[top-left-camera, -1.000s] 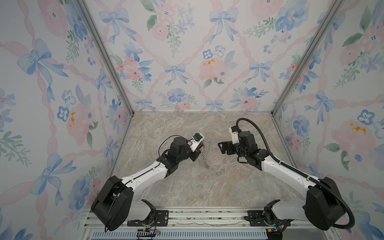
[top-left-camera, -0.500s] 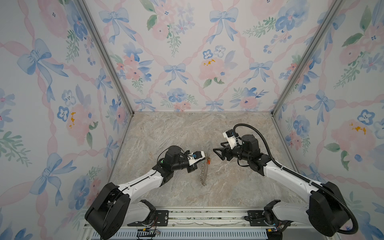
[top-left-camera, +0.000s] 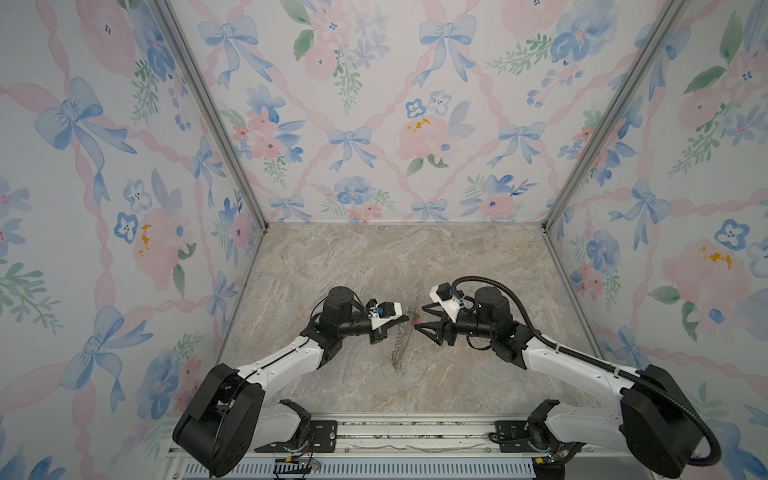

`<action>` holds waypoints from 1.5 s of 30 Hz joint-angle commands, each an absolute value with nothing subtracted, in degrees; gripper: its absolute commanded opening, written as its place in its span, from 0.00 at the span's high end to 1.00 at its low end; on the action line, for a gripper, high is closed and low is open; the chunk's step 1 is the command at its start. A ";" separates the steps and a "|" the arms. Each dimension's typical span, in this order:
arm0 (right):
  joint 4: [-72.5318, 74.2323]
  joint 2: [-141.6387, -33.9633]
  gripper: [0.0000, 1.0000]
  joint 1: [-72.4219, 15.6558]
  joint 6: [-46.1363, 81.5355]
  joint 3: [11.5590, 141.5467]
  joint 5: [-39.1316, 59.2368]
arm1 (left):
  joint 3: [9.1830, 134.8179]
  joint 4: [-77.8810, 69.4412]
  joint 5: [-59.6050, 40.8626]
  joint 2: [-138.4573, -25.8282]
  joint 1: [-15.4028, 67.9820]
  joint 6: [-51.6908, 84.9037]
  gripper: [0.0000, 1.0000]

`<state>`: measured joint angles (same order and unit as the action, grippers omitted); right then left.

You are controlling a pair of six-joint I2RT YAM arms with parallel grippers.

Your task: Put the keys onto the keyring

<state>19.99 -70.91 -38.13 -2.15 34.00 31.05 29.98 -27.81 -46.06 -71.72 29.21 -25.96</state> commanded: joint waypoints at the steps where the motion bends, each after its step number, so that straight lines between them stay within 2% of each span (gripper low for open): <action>1: 25.91 -69.93 0.35 -39.11 -5.26 31.39 28.31 | 29.99 -30.23 -50.34 -71.92 28.74 -26.55 1.00; 4: 27.39 -70.01 0.39 -39.13 -5.54 30.59 27.67 | 29.82 -30.24 -51.17 -71.98 28.65 -26.40 1.00; 9: 26.61 -71.86 0.60 -39.96 -7.13 31.60 29.53 | 29.98 -30.24 -52.81 -72.33 28.58 -25.67 1.00; 12: 25.93 -72.26 0.67 -40.75 -8.08 32.00 29.51 | 29.92 -30.25 -52.91 -72.33 28.65 -25.58 1.00; 22: 25.44 -72.81 0.72 -41.91 -9.13 32.56 29.71 | 30.33 -30.23 -53.70 -73.41 28.74 -24.79 1.00; 29: 24.73 -74.11 0.79 -42.54 -9.83 33.22 29.64 | 30.67 -30.23 -53.62 -74.39 29.18 -24.52 1.00; 45: 24.70 -75.33 0.85 -43.41 -10.34 33.87 29.71 | 31.10 -30.23 -53.94 -75.39 29.88 -24.03 1.00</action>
<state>24.56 -74.78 -42.68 -9.54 32.05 28.93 30.00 -28.27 -51.96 -75.18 29.41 -25.23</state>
